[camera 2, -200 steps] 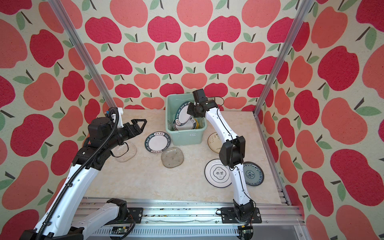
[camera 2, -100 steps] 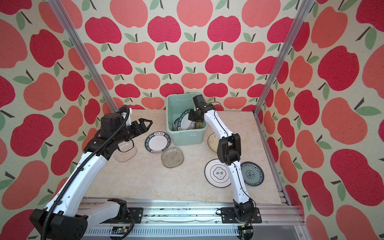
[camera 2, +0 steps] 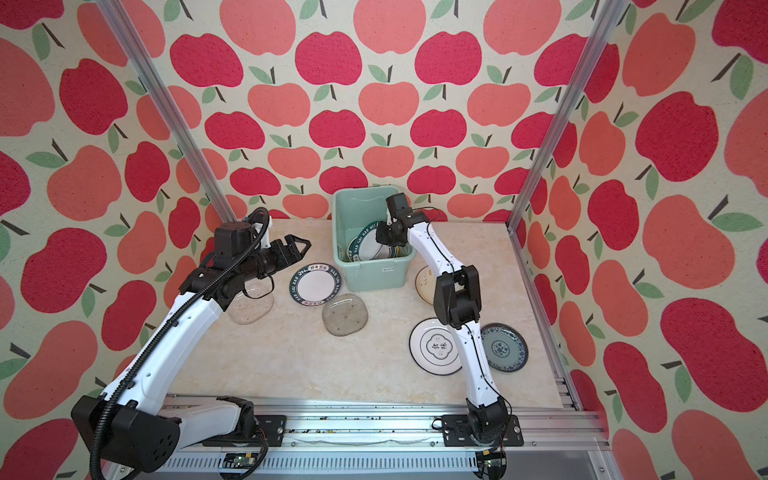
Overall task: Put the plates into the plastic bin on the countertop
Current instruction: 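Lower the plate flat onto the stacked plates with the right gripper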
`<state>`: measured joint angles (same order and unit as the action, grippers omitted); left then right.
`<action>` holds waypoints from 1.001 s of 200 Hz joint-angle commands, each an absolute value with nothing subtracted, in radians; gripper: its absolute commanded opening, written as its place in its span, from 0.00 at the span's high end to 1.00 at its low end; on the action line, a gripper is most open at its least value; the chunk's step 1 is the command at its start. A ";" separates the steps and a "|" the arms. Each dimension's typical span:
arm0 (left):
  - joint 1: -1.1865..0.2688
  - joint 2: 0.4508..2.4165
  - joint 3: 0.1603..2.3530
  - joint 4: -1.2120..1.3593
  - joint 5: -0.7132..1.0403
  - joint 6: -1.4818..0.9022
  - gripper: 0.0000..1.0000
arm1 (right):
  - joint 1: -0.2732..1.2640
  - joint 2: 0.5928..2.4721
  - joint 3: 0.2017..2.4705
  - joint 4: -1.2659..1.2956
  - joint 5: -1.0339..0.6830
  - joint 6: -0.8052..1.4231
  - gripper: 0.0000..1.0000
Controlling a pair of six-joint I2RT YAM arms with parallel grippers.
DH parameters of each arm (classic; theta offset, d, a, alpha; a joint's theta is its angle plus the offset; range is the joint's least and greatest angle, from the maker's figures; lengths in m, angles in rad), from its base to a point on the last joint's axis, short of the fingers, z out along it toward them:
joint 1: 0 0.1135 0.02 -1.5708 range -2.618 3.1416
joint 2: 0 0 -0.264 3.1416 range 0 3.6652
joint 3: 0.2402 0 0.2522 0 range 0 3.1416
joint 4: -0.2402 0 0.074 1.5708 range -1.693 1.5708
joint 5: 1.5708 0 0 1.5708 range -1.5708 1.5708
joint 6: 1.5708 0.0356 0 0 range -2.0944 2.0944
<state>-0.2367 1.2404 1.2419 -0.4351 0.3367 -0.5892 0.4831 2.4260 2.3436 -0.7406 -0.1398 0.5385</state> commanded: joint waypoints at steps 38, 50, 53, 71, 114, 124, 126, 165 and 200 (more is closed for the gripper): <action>-0.246 1.259 1.281 -0.434 0.331 -0.603 0.11 | 0.469 2.419 2.293 -0.752 -0.055 0.527 0.68; -0.246 1.260 1.280 -0.434 0.333 -0.604 0.11 | 0.472 2.420 2.293 -0.769 -0.028 0.526 0.65; -0.245 1.260 1.279 -0.434 0.333 -0.604 0.11 | 0.472 2.420 2.293 -0.773 -0.021 0.526 0.65; -0.246 1.263 1.276 -0.431 0.334 -0.607 0.11 | 0.477 2.418 2.290 -0.795 0.013 0.529 0.61; -0.245 1.267 1.261 -0.416 0.331 -0.621 0.11 | 0.496 2.421 2.287 -0.800 0.054 0.510 0.48; -0.244 1.267 1.259 -0.415 0.331 -0.623 0.11 | 0.499 2.424 2.289 -0.804 0.064 0.506 0.45; -0.244 1.269 1.259 -0.414 0.331 -0.623 0.11 | 0.500 2.424 2.291 -0.805 0.067 0.505 0.44; -0.242 1.274 1.252 -0.410 0.330 -0.622 0.11 | 0.518 2.432 2.314 -0.819 0.107 0.463 0.38; -0.238 1.274 1.241 -0.403 0.331 -0.626 0.11 | 0.534 2.448 2.357 -0.850 0.148 0.427 0.33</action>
